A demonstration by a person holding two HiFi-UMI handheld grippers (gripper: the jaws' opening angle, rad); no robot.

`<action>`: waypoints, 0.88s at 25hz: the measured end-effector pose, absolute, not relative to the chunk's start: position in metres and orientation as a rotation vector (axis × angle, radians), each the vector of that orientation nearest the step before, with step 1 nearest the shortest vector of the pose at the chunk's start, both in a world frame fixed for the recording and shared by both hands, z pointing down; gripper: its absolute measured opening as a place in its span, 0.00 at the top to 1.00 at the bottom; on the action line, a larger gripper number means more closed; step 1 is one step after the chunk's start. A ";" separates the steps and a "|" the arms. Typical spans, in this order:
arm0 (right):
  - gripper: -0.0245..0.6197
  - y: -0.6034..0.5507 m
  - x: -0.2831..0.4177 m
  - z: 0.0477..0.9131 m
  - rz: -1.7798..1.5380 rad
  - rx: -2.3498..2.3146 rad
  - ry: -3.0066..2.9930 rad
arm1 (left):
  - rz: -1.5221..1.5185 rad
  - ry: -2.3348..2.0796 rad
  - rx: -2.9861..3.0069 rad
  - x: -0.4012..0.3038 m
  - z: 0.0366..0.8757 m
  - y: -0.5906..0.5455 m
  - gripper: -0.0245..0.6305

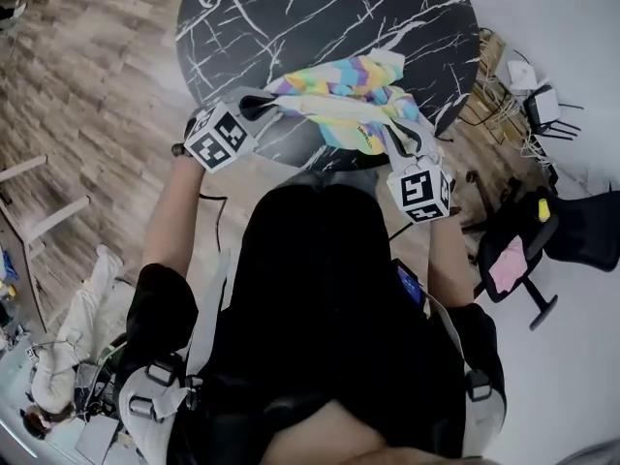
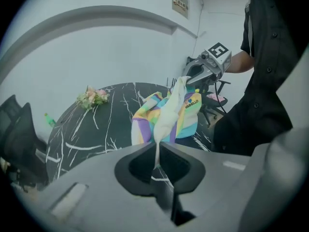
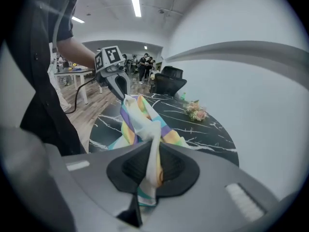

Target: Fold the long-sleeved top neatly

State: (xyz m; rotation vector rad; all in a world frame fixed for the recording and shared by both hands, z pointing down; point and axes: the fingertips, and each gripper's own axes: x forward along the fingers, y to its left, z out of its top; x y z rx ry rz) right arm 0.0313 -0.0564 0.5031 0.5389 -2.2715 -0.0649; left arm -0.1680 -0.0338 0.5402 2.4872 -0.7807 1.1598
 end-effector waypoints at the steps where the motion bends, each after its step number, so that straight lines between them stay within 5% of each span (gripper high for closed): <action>1: 0.92 -0.054 0.025 0.503 -0.075 0.518 -2.277 | 1.144 -0.809 2.468 -0.174 0.541 -0.025 0.93; 12: 0.92 -0.025 0.013 0.504 -0.166 0.288 -2.339 | 1.041 -1.051 2.306 -0.163 0.542 0.056 0.93; 22: 0.92 0.024 0.120 0.481 -0.277 0.220 -2.412 | 0.958 -1.268 2.240 -0.057 0.525 0.110 0.93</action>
